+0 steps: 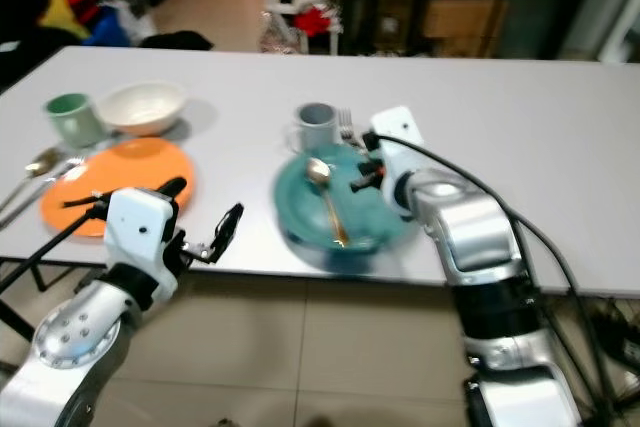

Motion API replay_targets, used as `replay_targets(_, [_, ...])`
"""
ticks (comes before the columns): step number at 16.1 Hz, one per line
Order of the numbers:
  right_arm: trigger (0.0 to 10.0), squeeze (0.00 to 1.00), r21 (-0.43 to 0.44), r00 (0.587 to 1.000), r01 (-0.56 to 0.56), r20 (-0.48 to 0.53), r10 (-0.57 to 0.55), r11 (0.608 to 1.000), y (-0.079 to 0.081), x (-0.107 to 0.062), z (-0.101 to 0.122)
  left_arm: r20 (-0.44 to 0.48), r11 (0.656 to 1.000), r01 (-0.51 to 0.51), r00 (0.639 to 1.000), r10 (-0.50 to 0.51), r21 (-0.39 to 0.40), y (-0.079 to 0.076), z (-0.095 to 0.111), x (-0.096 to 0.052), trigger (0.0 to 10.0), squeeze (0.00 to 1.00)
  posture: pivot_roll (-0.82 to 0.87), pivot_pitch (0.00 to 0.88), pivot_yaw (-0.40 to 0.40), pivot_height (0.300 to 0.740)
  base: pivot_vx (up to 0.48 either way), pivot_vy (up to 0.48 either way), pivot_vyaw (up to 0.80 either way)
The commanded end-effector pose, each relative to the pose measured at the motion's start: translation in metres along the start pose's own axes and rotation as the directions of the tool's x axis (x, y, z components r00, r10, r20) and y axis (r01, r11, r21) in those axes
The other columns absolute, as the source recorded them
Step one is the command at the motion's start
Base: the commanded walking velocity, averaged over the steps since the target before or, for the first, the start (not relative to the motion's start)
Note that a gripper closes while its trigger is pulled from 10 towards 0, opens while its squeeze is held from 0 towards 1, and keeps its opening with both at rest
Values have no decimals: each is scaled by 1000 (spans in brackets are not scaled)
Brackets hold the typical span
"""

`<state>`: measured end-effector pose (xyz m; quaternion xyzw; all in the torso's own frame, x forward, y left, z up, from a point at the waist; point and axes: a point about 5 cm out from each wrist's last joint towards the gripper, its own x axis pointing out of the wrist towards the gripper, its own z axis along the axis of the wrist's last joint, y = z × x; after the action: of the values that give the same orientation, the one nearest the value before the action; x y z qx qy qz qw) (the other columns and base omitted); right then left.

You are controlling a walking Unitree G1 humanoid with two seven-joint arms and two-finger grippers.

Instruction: Setting the table

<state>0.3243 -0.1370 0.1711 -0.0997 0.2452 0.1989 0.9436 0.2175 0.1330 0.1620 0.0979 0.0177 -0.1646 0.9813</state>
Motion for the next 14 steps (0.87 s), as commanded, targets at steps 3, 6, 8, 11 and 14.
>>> replay_targets(3, [10000, 0, 109, 998, 37, -55, -32, 993, -7, 9, -11, -15, 998, 56, 998, -55, 27, -2, 0, 5, 10000, 0, -44, 0, 46, 740, 333, 0, 0])
replay_targets(6, [10000, 0, 145, 993, 89, -91, -76, 985, -8, 17, -18, -8, 993, 112, 994, -112, 40, -6, 2, 7, 10000, 0, -49, 0, 60, 740, 308, 0, 0])
replay_targets(8, [10000, 0, 145, 993, 81, -98, -67, 986, -6, 16, -24, -8, 988, 152, 988, -152, 34, -11, 2, 5, 10000, 0, -55, 0, 59, 740, 0, 0, 0])
replay_targets(11, [10000, 0, 142, 994, 79, -86, -68, 987, -1, 18, -26, -51, 964, 257, 966, -254, 62, -19, -4, 3, 10000, 0, -60, 0, 61, 740, 0, 0, 0])
replay_targets(14, [10000, 0, 134, 993, 88, -87, -77, 987, 3, 19, -25, -60, 948, 313, 949, -310, 56, -24, -3, 1, 10000, 0, -54, 0, 49, 740, 0, 0, 0])
